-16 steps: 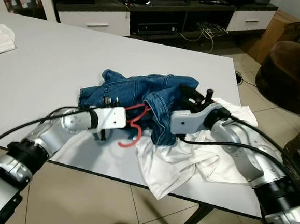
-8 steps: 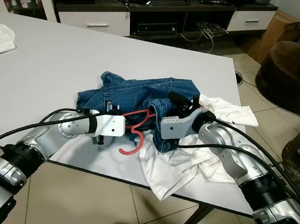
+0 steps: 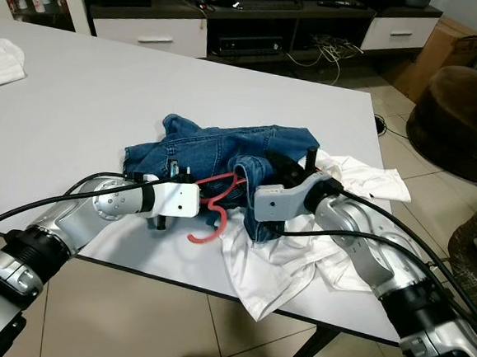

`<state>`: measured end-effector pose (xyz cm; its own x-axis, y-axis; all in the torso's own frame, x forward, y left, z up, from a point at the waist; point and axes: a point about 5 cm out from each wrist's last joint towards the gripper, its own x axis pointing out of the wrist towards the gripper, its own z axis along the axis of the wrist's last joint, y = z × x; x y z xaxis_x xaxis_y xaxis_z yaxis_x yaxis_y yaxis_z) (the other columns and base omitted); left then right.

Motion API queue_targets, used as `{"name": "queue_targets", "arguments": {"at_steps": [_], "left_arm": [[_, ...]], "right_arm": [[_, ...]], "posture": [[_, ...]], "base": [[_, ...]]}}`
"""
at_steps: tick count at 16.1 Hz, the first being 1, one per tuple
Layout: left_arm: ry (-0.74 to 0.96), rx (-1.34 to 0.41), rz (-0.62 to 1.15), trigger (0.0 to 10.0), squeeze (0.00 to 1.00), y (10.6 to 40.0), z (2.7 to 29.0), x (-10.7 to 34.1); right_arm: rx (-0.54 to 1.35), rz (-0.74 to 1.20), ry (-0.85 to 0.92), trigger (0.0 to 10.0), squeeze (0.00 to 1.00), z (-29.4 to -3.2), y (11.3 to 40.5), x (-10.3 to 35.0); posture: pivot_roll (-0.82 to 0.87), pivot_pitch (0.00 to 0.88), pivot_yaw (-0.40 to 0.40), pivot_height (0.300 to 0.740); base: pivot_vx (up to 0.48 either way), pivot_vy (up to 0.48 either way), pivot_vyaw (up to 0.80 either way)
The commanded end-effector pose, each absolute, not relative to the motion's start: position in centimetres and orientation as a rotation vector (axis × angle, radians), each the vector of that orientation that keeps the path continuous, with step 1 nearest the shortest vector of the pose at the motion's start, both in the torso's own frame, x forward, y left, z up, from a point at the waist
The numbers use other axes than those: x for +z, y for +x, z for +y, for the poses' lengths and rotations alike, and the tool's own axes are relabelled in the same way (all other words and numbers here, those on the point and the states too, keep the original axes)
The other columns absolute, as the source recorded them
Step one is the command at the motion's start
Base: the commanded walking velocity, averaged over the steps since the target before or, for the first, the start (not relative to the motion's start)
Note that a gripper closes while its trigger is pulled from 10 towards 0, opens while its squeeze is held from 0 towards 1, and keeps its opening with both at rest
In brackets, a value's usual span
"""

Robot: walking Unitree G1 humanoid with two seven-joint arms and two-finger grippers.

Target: Hang hanger

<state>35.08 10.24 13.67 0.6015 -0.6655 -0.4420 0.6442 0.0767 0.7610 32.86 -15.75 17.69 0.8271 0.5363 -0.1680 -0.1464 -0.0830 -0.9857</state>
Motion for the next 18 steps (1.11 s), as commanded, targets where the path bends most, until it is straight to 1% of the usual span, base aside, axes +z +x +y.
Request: {"name": "queue_targets", "arguments": {"at_steps": [1,2,3,4,5,6,8,10,11,13,15,16,17,18], "left_arm": [[1.122,-0.974,-0.100,10.0,0.00,35.4,9.0,15.0],[1.117,-0.965,-0.099,10.0,0.00,35.5,9.1,15.1],[1.101,-0.950,-0.093,10.0,0.00,35.5,9.3,15.1],[1.091,-0.949,-0.094,10.0,0.00,35.5,9.4,15.1],[1.033,-0.954,-0.107,10.0,0.76,35.3,9.6,15.4],[0.979,-0.965,-0.114,10.0,1.00,35.2,9.7,15.8],[0.978,-0.991,-0.111,10.0,1.00,35.2,9.7,16.0],[1.039,-0.988,-0.168,10.0,1.00,35.2,9.9,16.7],[1.030,-0.973,-0.204,10.0,1.00,35.3,10.0,17.1],[1.017,-0.966,-0.215,10.0,1.00,35.3,10.0,17.3],[0.964,-0.857,-0.304,10.0,1.00,35.8,10.4,18.8],[0.930,-0.837,-0.345,10.0,0.00,35.8,11.0,19.8],[0.924,-0.870,-0.345,10.0,0.00,35.6,11.4,19.8],[0.947,-0.940,-0.324,10.0,0.00,35.0,12.1,19.3]], "right_arm": [[0.619,-0.357,-1.522,0.0,0.00,-15.2,32.4,17.8],[0.627,-0.360,-1.511,0.0,0.00,-15.1,32.2,17.7],[0.644,-0.367,-1.488,0.0,0.00,-14.9,31.7,17.5],[0.649,-0.371,-1.482,0.0,0.00,-14.8,31.5,17.4],[0.656,-0.377,-1.468,0.0,0.00,-14.6,31.2,17.2],[0.659,-0.379,-1.458,0.0,0.00,-14.4,30.9,17.0],[0.660,-0.380,-1.453,0.0,0.00,-14.4,30.9,16.9],[0.658,-0.381,-1.448,0.0,0.00,-14.4,30.9,16.9],[0.657,-0.379,-1.444,0.0,0.00,-14.5,30.9,16.9],[0.657,-0.378,-1.443,0.0,0.00,-14.5,30.8,16.9],[0.660,-0.362,-1.411,0.0,0.00,-14.6,30.8,16.7],[0.665,-0.348,-1.379,0.0,0.00,-14.6,30.6,16.4],[0.668,-0.344,-1.366,0.0,0.00,-14.5,30.5,16.3],[0.668,-0.334,-1.332,0.0,0.00,-14.4,30.5,16.2]], "posture": [[0.00,0.066,0.007,0.740],[0.00,0.066,0.007,0.740],[0.00,0.096,0.021,0.740],[0.00,0.099,0.023,0.740],[0.00,0.109,0.035,0.740],[0.00,0.112,0.040,0.740],[0.01,0.110,0.042,0.740],[0.01,0.105,0.040,0.740],[0.01,0.102,0.037,0.740],[0.01,0.102,0.037,0.740],[0.01,0.105,0.033,0.740],[0.01,0.106,0.033,0.740],[0.01,0.106,0.034,0.740],[0.01,0.106,0.034,0.740]], "base": [[0.000,0.000,0.00],[0.000,0.000,0.00],[0.000,0.000,0.00],[0.000,0.000,0.00],[0.000,0.000,0.00],[0.000,0.000,0.00],[0.000,0.000,0.00],[0.000,0.000,0.00],[0.000,0.000,0.00],[0.000,0.000,0.00],[0.000,0.000,0.00],[0.000,0.000,0.00],[0.000,0.000,0.00],[0.000,0.000,0.00]]}}
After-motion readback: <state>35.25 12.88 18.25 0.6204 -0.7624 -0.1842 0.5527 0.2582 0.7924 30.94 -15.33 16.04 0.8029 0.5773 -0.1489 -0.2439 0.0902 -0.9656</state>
